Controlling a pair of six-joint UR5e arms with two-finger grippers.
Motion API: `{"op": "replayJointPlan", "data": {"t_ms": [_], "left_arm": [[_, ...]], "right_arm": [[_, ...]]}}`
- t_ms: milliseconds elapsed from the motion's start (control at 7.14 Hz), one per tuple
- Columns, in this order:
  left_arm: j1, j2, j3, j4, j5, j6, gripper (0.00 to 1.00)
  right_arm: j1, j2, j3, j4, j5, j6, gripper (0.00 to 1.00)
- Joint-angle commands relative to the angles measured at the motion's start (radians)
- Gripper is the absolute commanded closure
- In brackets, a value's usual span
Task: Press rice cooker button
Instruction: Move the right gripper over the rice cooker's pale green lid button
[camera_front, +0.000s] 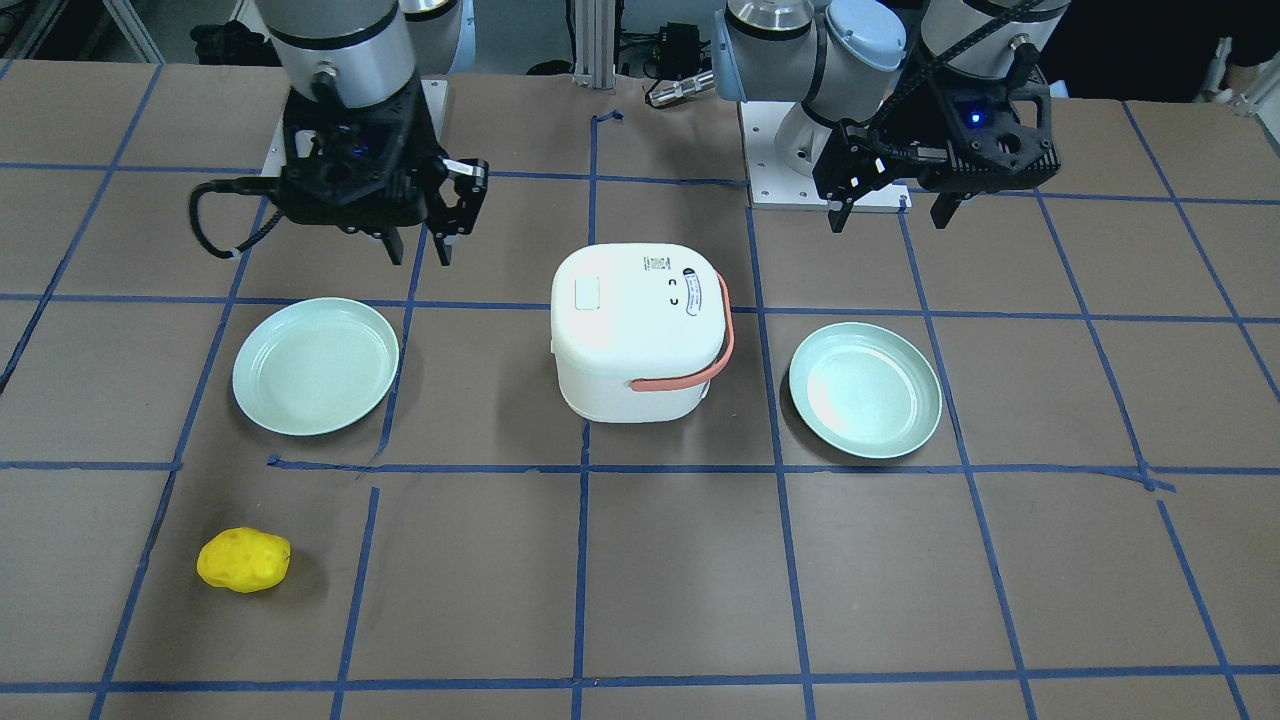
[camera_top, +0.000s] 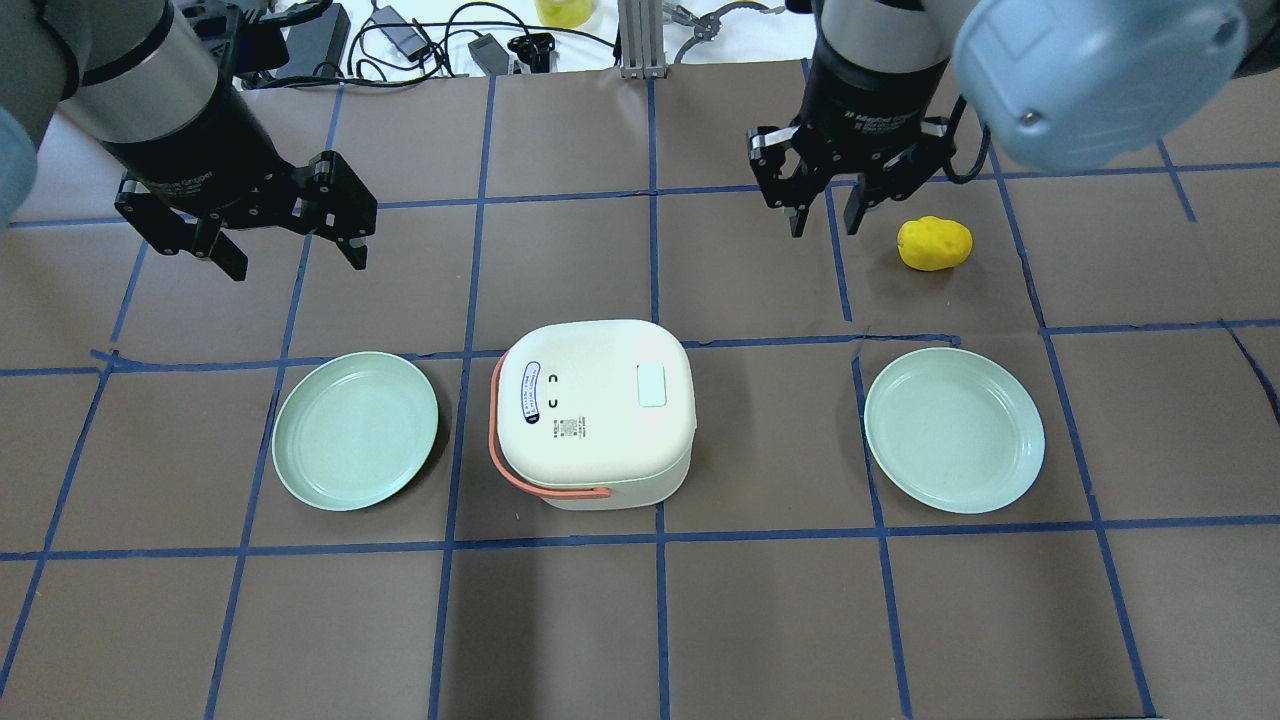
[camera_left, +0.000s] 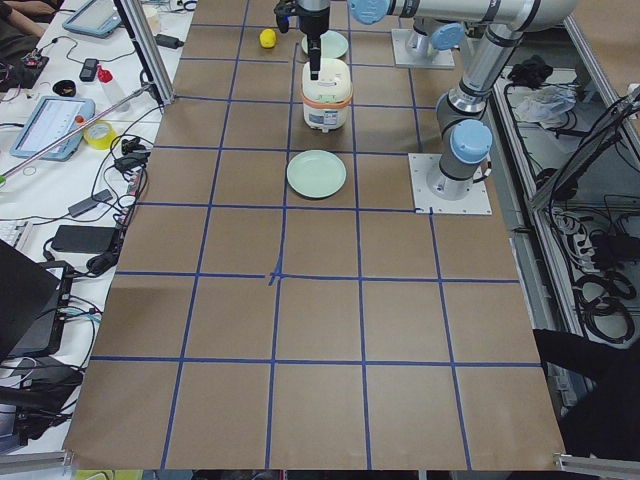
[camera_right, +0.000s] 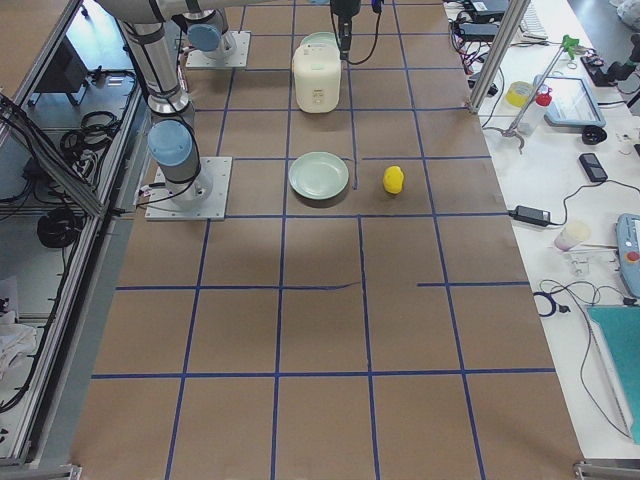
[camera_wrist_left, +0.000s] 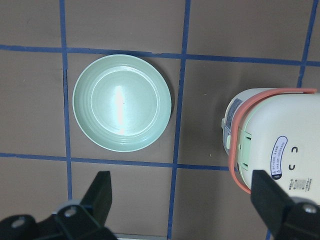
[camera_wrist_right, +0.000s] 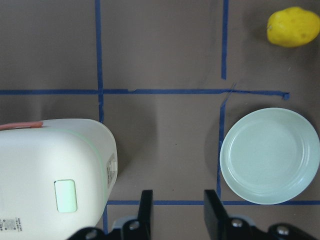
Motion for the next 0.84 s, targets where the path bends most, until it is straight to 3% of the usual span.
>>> {"op": "replayJointPlan", "data": {"t_ms": [0, 280, 700], "left_arm": [[0.0, 0.0, 0.0, 0.0, 0.0, -0.001, 0.0], [0.0, 0.0, 0.0, 0.0, 0.0, -0.001, 0.0], [0.0, 0.0, 0.0, 0.0, 0.0, -0.001, 0.0]], "right_arm": [[0.115, 0.013, 0.065, -0.019, 0.004, 0.049, 0.61], [0.146, 0.049, 0.07, -0.025, 0.013, 0.104, 0.71], [0.18, 0.069, 0.142, -0.191, 0.047, 0.229, 0.81]]}}
